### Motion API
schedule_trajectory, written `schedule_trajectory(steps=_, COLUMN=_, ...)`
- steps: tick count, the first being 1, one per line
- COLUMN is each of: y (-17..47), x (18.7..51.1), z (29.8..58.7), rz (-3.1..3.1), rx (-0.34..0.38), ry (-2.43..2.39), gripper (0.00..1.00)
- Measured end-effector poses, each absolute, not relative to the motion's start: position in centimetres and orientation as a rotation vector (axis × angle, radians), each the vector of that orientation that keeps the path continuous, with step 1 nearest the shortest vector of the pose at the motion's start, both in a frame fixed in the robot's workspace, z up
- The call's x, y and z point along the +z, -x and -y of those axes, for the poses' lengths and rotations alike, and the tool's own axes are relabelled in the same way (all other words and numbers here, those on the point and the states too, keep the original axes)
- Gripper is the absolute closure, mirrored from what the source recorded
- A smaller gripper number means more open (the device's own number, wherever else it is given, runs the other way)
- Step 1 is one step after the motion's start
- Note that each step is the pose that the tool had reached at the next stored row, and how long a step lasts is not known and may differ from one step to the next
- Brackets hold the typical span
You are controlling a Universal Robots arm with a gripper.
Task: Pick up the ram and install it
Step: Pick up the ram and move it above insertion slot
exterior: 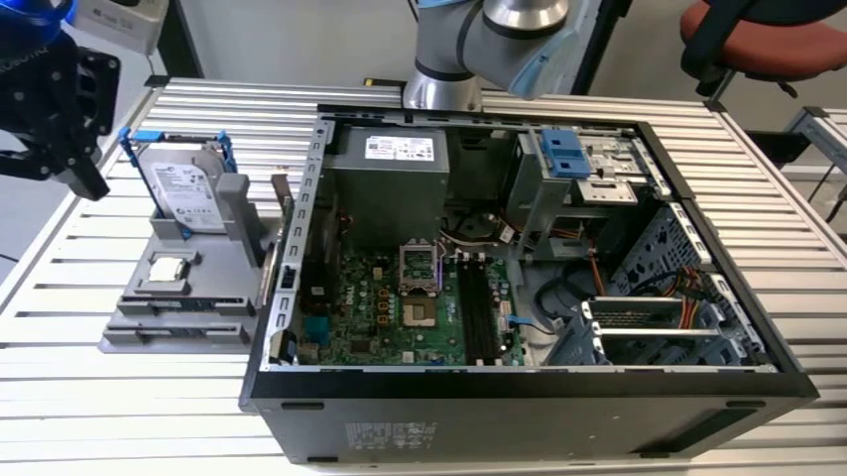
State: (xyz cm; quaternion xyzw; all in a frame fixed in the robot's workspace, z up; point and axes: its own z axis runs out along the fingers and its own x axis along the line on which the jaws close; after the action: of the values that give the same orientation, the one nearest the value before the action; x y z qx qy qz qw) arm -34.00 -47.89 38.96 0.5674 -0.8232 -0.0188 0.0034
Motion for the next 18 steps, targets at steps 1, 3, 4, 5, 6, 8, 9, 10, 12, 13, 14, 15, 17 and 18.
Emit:
schedule_trajectory(steps=1, y=33.99, x=38.96, z=47.89, rz=2.565, rx=-0.057, ry=-1.803, gripper=1.0)
schedule_trajectory(steps=3, y=33.99, x=38.97, z=47.88, rz=2.537, rx=-0.053, ry=-1.846, gripper=1.0)
schedule_trajectory(steps=4, y=34.0, x=38.97, z=47.88, rz=2.524, rx=-0.051, ry=-1.867, gripper=1.0)
schedule_trajectory(steps=5, y=33.99, x=38.97, z=47.89, rz=2.51, rx=-0.05, ry=-1.889, gripper=1.0)
schedule_trajectory(steps=6, y=33.99, x=38.97, z=47.89, rz=2.495, rx=-0.047, ry=-1.911, gripper=1.0)
schedule_trajectory(steps=8, y=34.0, x=38.97, z=47.89, rz=2.466, rx=-0.043, ry=-1.954, gripper=1.0)
schedule_trajectory(steps=9, y=34.0, x=38.97, z=47.89, rz=2.451, rx=-0.04, ry=-1.975, gripper=1.0)
schedule_trajectory(steps=10, y=34.0, x=38.97, z=47.89, rz=2.437, rx=-0.038, ry=-1.995, gripper=1.0)
schedule_trajectory(steps=12, y=34.0, x=38.97, z=47.89, rz=2.409, rx=-0.034, ry=-2.035, gripper=1.0)
schedule_trajectory(steps=13, y=34.0, x=38.97, z=47.89, rz=2.394, rx=-0.031, ry=-2.054, gripper=1.0)
schedule_trajectory(steps=14, y=34.0, x=38.96, z=47.89, rz=2.38, rx=-0.029, ry=-2.073, gripper=1.0)
schedule_trajectory(steps=15, y=34.0, x=38.97, z=47.89, rz=2.365, rx=-0.026, ry=-2.093, gripper=1.0)
schedule_trajectory(steps=17, y=33.99, x=38.96, z=47.89, rz=2.336, rx=-0.023, ry=-2.128, gripper=1.0)
schedule_trajectory(steps=18, y=33.99, x=38.96, z=47.89, rz=2.322, rx=-0.022, ry=-2.145, gripper=1.0)
